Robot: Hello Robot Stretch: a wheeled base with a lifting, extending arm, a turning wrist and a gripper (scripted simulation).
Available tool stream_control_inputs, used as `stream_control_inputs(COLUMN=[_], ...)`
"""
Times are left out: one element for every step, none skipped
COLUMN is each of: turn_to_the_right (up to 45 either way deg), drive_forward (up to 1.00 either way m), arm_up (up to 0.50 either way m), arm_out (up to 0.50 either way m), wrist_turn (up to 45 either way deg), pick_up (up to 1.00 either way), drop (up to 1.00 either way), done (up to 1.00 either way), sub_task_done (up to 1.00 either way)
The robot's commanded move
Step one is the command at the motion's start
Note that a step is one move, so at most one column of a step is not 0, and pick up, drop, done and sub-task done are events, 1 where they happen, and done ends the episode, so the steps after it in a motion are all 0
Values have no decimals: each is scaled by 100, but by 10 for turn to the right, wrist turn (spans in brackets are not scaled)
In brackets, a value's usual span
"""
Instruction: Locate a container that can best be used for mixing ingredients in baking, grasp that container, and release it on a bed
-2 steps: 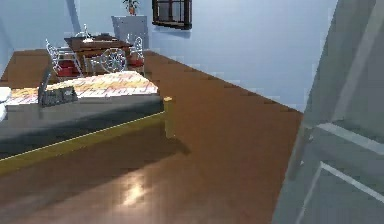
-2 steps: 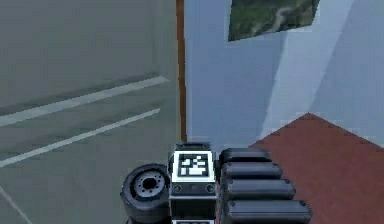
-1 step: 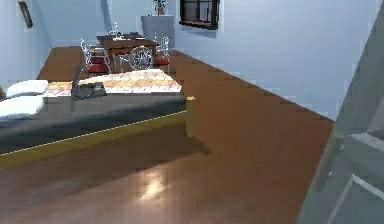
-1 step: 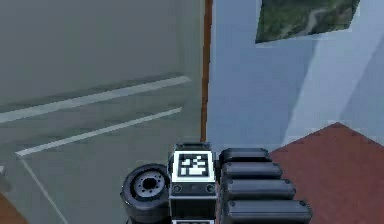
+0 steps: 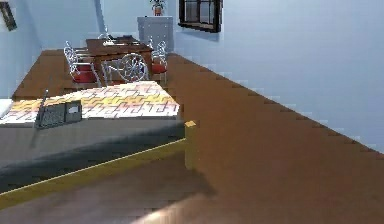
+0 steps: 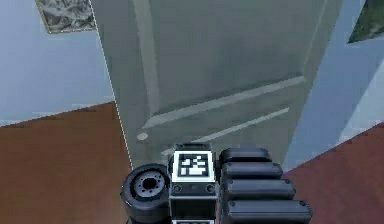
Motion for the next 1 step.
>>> stream_control_inputs(turn_to_the_right=[150], drive_forward=[0], arm_up=[0], arm_out=[0], wrist_turn=[0], pick_up=[0], drop=[0], done=[0], sub_task_done=[0])
